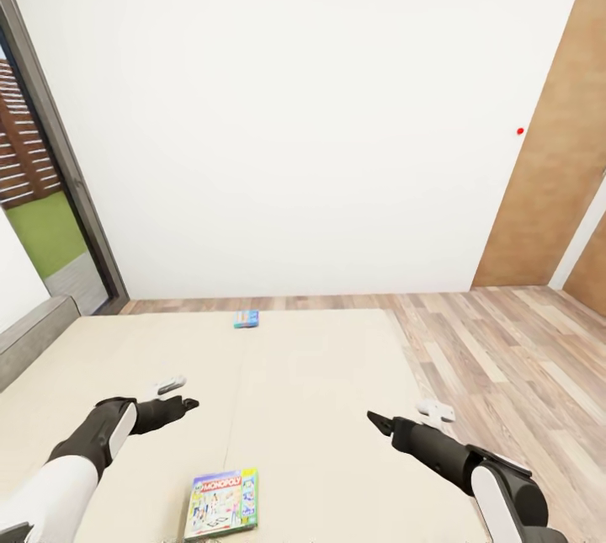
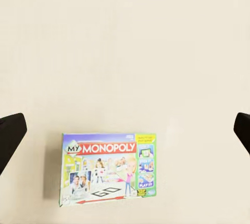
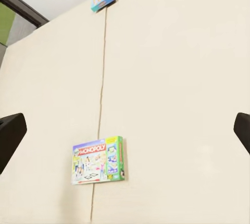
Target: Put all the toys in the child's room - the three board games (two on the bed and one on the table), the two jigsaw puzzles on the table, and the tennis ball on the table - inside the toy box on the table in the child's room.
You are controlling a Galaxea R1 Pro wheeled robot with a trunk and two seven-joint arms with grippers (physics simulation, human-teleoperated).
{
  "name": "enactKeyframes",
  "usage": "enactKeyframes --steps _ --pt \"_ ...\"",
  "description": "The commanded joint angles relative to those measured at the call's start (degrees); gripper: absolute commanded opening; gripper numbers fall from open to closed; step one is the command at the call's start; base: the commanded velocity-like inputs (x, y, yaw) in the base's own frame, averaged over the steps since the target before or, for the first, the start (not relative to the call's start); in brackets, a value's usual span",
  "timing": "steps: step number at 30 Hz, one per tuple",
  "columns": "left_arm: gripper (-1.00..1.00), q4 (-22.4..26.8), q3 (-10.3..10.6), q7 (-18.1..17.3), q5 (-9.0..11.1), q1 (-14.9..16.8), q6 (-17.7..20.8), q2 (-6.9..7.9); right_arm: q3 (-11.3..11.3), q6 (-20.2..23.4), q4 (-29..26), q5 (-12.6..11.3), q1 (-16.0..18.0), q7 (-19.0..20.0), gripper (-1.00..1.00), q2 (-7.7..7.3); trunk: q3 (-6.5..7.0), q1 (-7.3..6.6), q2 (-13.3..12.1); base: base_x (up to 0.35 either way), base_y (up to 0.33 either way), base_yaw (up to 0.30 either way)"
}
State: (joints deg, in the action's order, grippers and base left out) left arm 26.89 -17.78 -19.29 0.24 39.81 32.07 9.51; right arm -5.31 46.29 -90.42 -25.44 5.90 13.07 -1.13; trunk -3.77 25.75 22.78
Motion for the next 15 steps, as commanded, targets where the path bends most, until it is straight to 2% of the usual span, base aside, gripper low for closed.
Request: enactKeyframes --steps 1,6,10,15 --pt "1.0 -0.7 -0.35 0.02 0.02 0.08 -0.35 -0.16 -0.37 0.51 -0.05 0.21 0.06 1.12 1.0 0.0 -0.23 0.03 0.14 0.0 0.0 0.0" --pt "1.0 -3.24 -0.39 0.55 0.08 0.23 -2.78 -0.35 -1.81 1.66 -0.09 0.16 0.19 4.87 1.0 -0.01 -0.69 0.03 0.14 0.0 0.0 0.0" --pt "1.0 -3.97 -0.4 0.76 0.04 0.32 -3.13 -0.25 -3.28 2.33 -0.1 0.15 0.48 8.4 1.0 -0.01 -1.07 0.03 0.14 0.0 0.0 0.0" --pt "1.0 -4.25 -0.41 0.83 -0.03 0.34 -3.2 -0.21 -4.0 2.56 -0.1 0.14 0.57 10.96 1.0 0.02 -1.53 0.03 0.14 0.0 0.0 0.0"
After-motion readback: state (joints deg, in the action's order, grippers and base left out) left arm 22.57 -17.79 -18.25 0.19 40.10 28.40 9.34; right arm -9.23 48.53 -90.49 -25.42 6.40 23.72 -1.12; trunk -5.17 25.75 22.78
